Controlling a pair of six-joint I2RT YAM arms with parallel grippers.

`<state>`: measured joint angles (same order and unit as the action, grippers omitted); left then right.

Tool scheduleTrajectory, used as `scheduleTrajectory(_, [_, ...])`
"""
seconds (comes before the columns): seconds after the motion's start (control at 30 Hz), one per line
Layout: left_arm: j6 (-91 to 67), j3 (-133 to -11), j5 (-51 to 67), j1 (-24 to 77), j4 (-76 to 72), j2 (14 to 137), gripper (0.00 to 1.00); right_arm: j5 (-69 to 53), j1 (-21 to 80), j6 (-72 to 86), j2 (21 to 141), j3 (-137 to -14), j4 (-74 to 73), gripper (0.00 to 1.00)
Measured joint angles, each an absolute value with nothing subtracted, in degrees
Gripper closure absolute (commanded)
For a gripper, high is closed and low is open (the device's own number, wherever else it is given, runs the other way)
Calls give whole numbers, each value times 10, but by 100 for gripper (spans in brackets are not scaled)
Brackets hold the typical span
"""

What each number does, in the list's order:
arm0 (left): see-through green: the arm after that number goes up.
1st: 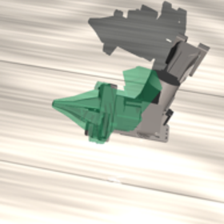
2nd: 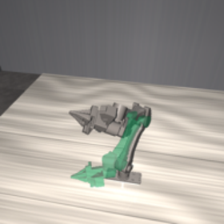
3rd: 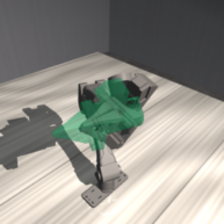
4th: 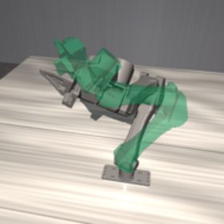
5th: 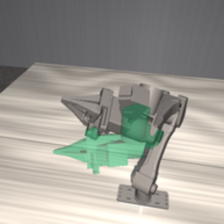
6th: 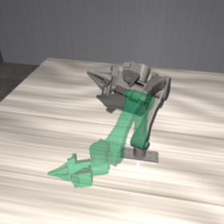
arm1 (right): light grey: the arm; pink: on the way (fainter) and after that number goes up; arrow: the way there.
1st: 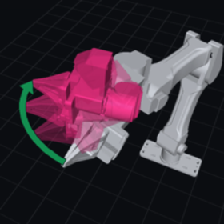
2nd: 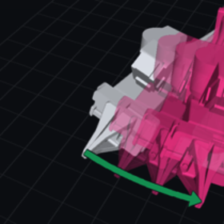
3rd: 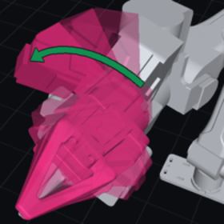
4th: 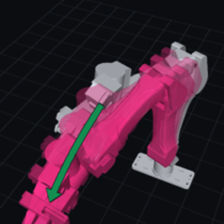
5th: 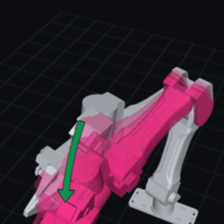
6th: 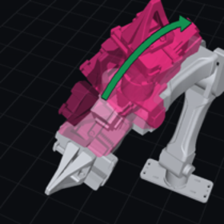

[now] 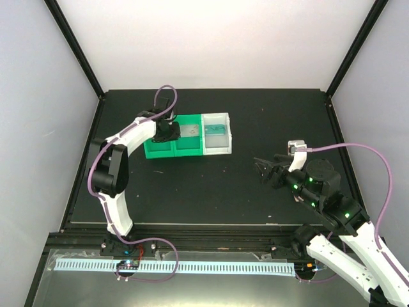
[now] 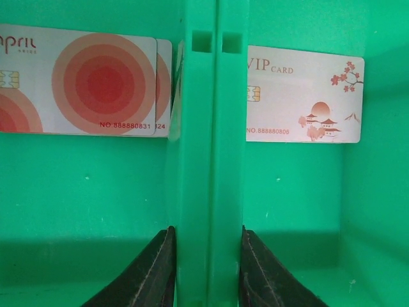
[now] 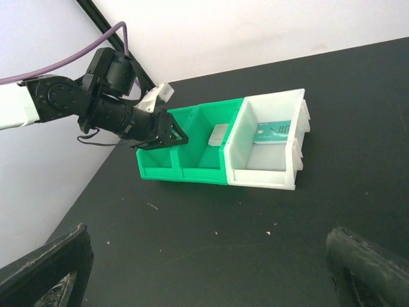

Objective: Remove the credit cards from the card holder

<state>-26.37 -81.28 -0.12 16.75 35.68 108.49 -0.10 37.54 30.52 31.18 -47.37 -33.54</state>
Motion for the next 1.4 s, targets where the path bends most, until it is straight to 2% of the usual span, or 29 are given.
scheduleTrajectory(0.2, [-276, -813, 44, 169, 339, 1079, 50, 19, 375, 324, 320, -472, -342, 0])
scheduleTrajectory(0.47, [-289, -777, 86, 170, 321, 980, 2, 111, 375, 360, 401, -472, -379, 0])
scheduleTrajectory(0.77, [-262, -708, 115, 170, 335, 786, 1, 207, 345, 400, 532, -472, -433, 0])
scheduleTrajectory(1.1, [-203, -539, 201, 170, 362, 553, 1, 137, 90, 426, 561, -377, -370, 4])
scheduleTrajectory(1.4, [-186, -477, 259, 170, 377, 456, 1, 85, -24, 441, 597, -347, -295, 7])
